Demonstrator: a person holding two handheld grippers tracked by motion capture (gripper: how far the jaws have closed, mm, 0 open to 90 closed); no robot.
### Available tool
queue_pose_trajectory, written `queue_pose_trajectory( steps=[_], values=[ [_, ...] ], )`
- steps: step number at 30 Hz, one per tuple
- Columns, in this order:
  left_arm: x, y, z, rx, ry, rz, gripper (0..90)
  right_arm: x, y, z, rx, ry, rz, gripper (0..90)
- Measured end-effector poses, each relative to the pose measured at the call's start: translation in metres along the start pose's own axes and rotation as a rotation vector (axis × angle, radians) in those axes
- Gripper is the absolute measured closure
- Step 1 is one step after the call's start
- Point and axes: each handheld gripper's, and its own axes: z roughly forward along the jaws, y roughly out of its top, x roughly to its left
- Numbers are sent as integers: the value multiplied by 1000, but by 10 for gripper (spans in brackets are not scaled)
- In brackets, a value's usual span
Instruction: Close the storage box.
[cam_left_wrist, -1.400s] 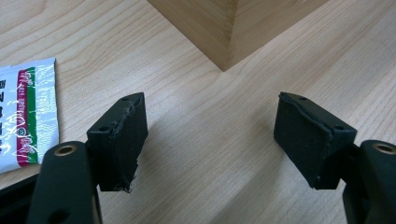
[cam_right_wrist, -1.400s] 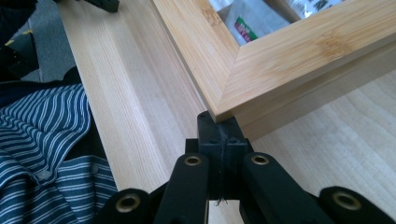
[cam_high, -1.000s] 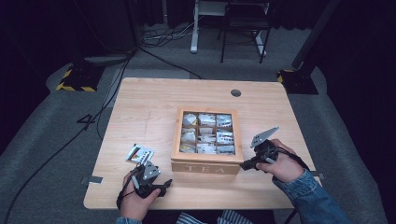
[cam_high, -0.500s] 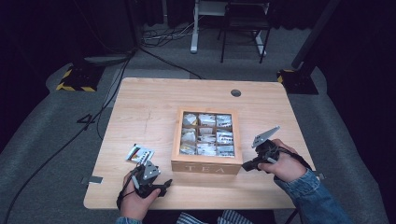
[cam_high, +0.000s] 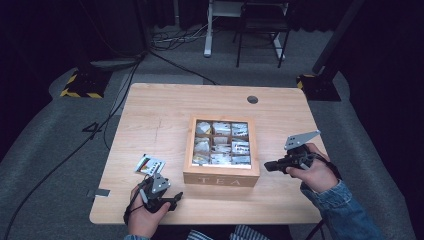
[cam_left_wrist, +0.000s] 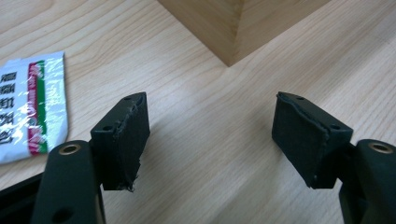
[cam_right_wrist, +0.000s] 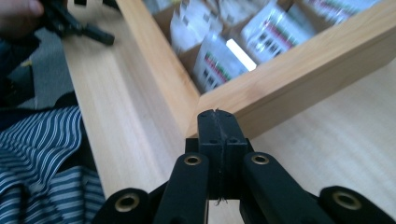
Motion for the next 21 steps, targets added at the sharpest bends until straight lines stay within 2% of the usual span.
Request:
queue_pose_trajectory(
  steps=[4, 7, 8, 9, 11, 14, 18, 21],
  values=[
    [2, -6, -5, -8, 20, -19, 311, -6, 2, -9, -100, -8, -20, 900],
    [3, -14, -9, -50, 31, -48, 330, -14, 5, -14, -166, -20, -15, 900],
    [4, -17, -11, -58, 41, -33, 337, -17, 6, -15, -179, -22, -15, 900],
    [5, -19, -12, -64, 35, -41, 361, -20, 6, -15, -177, -26, -9, 900],
    [8, -20, -13, -63, 32, -32, 378, -25, 7, -14, -181, -48, -8, 900],
    [10, -20, -14, -58, 36, -32, 378, -32, 6, -13, -185, -73, -1, 900],
    [13, -21, -16, -53, 45, -48, 378, -40, 2, -16, -193, -138, -3, 895],
    [16, -23, -18, -49, 48, -58, 378, -47, -3, -19, -215, -160, 12, 896]
  ],
)
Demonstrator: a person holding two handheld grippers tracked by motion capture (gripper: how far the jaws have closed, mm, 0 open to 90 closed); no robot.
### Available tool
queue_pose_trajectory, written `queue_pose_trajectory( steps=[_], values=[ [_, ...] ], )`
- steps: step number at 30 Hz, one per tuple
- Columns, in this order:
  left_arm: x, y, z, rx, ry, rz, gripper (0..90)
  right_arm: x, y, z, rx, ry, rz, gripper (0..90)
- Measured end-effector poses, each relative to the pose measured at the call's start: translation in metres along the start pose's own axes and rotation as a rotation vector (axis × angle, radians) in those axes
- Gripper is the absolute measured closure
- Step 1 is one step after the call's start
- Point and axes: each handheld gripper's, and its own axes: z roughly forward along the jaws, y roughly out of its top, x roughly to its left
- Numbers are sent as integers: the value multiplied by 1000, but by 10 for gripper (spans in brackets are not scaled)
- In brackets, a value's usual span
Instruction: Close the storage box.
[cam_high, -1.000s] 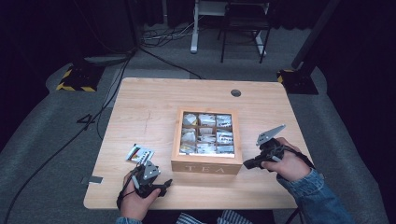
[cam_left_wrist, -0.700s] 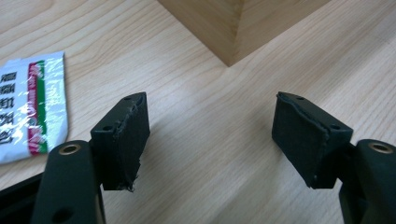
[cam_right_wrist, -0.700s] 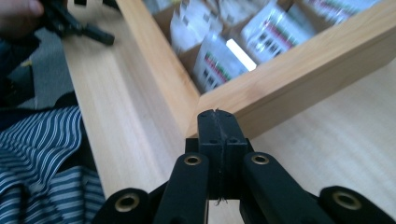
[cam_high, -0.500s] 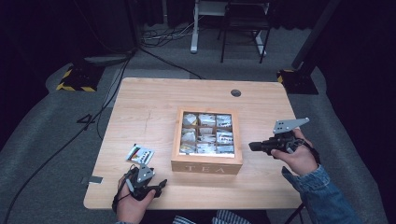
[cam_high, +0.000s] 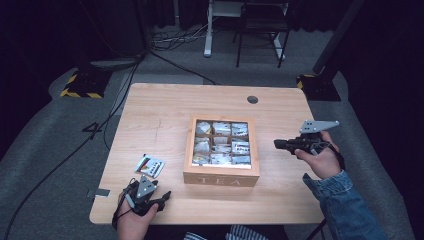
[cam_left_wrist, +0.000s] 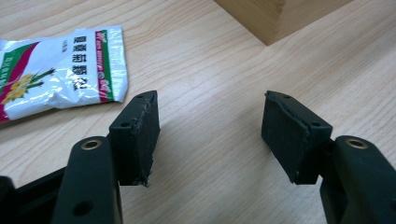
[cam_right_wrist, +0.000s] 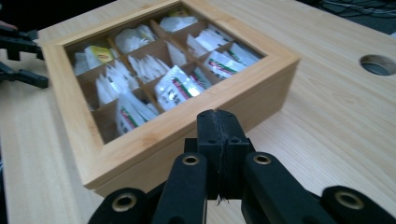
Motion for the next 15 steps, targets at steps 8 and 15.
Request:
queue_pose_trajectory(
  steps=[8, 15],
  values=[
    [3, 0, -1, 4, 8, 1, 377, -16, -13, -7, -31, -68, 37, 899],
    [3, 0, 0, 0, 9, -5, 377, -35, -28, -5, -31, -121, 71, 899]
  ],
)
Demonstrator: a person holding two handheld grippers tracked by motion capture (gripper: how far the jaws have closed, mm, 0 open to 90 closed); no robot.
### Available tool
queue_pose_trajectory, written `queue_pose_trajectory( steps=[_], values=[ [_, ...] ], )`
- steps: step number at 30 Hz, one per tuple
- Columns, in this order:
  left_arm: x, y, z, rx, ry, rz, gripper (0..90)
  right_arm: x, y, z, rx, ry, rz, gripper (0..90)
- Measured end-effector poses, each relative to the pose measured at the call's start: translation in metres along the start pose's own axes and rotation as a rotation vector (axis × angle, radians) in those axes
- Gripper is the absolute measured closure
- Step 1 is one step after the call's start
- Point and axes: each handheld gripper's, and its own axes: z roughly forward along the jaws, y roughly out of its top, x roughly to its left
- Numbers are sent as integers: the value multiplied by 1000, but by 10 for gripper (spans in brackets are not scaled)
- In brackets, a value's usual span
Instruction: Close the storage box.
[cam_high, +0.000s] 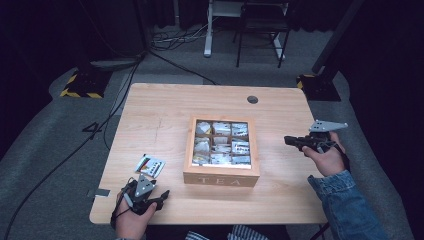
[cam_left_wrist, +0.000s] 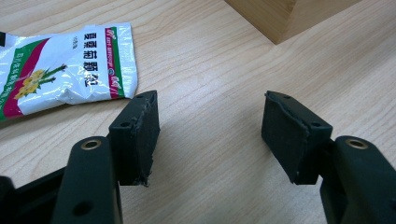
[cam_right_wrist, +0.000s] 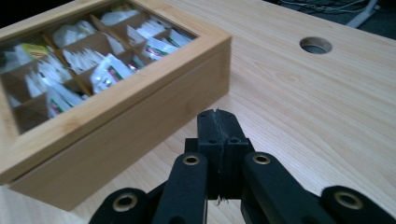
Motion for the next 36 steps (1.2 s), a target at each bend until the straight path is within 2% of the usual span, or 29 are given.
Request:
queue_pose_trajectory(
  steps=[8, 15, 21, 26, 36],
  values=[
    [0, 0, 0, 0, 0, 0, 377, -21, -16, 9, 13, -43, 29, 899],
    [0, 0, 0, -2, 0, -1, 377, -33, -30, 19, 24, -58, 46, 900],
    [0, 0, 0, 0, 1, -2, 376, -40, -45, 31, 55, -56, 44, 899],
    [0, 0, 0, 0, 1, -3, 376, -41, -53, 40, 69, -41, 30, 897],
    [0, 0, 0, 0, 1, -2, 376, -37, -63, 51, 88, -51, -1, 884]
  ],
)
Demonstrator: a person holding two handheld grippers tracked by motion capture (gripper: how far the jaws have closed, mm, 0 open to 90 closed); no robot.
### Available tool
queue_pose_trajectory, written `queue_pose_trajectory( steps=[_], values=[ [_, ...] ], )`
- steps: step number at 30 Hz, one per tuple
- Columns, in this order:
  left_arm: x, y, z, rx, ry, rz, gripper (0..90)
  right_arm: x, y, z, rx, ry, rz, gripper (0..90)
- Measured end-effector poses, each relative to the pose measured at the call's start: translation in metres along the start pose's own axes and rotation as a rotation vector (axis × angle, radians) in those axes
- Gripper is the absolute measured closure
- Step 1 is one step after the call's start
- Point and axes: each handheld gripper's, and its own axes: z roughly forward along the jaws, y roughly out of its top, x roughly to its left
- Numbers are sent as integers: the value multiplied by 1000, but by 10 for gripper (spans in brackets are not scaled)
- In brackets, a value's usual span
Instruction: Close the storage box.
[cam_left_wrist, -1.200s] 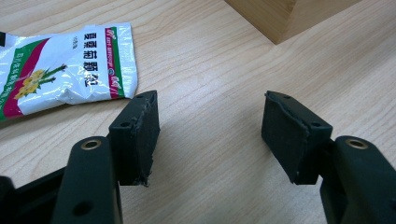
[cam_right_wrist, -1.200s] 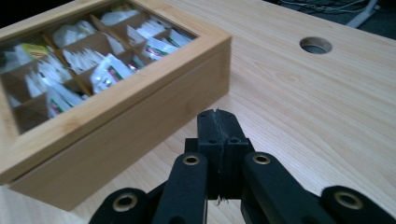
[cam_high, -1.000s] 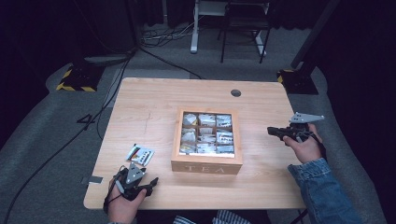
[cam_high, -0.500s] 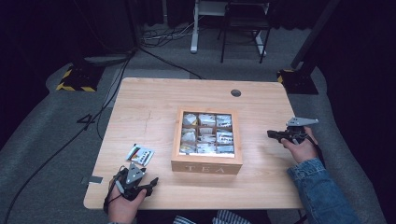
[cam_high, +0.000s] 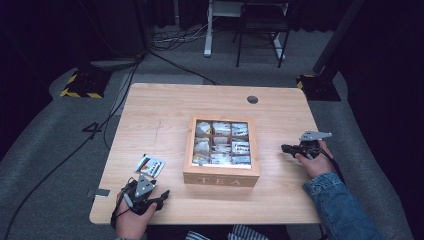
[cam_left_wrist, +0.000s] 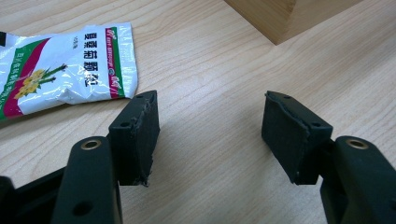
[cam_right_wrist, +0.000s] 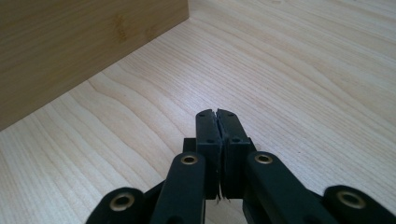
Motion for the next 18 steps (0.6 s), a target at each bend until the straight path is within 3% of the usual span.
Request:
queue_pose_trajectory(
  steps=[7, 13, 18],
  values=[
    [0, 0, 0, -1, -1, 1, 376, 5, -2, 4, -6, 9, -15, 870],
    [1, 0, 0, -3, -5, -13, 376, 6, -6, 10, 22, 1, -37, 836],
    [1, 1, 0, -1, -5, -17, 376, 5, -6, 12, 8, 35, -17, 663]
  ],
)
